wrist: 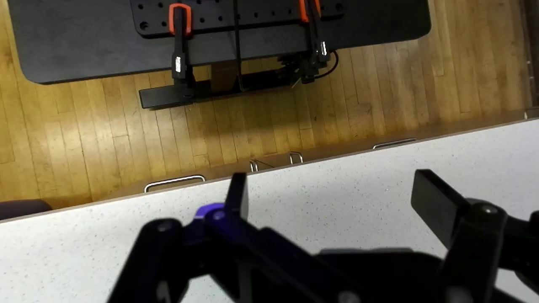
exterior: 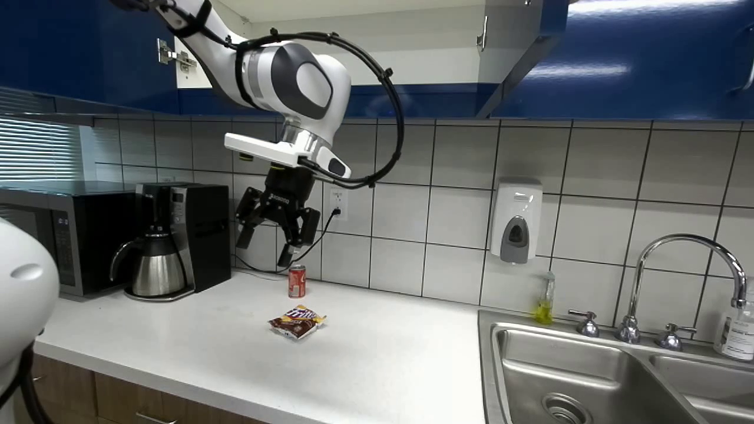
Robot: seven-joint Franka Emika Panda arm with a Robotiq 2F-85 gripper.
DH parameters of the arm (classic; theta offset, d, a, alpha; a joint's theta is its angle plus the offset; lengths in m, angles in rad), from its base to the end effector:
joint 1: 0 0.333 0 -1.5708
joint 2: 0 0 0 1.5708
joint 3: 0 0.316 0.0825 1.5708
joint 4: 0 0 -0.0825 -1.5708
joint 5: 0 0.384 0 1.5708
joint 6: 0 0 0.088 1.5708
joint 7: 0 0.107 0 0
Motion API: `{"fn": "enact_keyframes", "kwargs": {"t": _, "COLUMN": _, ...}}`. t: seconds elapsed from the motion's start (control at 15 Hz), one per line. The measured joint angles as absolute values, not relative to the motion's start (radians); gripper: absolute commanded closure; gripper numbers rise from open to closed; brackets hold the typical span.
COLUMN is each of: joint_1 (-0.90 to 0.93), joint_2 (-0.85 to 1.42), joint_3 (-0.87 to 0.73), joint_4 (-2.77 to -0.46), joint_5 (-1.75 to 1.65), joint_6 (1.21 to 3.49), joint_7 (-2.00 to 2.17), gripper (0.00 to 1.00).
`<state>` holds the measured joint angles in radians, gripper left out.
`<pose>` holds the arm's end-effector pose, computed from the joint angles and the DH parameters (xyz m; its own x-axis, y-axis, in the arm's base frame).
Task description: Put the packet on the bottom shelf of the upper cabinet.
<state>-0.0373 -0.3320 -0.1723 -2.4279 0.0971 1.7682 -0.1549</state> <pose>0.3910 -0.0749 0.4068 0.9525 -0.0384 -0.3021 -0.0991 -0.9772 -0.1880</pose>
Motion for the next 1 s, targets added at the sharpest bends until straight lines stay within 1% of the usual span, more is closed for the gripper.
{"fn": "enact_keyframes", "kwargs": {"t": 0.47, "joint_1": -0.032, "joint_2": -0.148, "joint_3": -0.148, "joint_4": -2.391, "joint_5": 0.094, "joint_6": 1.900, "joint_7": -0.187, "gripper": 0.00}}
{"fn": "enact_keyframes", "kwargs": {"t": 1.0, "joint_1": -0.014, "joint_2": 0.059, "joint_3": -0.076, "joint_4": -2.312, "joint_5": 0.095, "joint_6": 2.078, "joint_7": -0.188, "gripper": 0.00}}
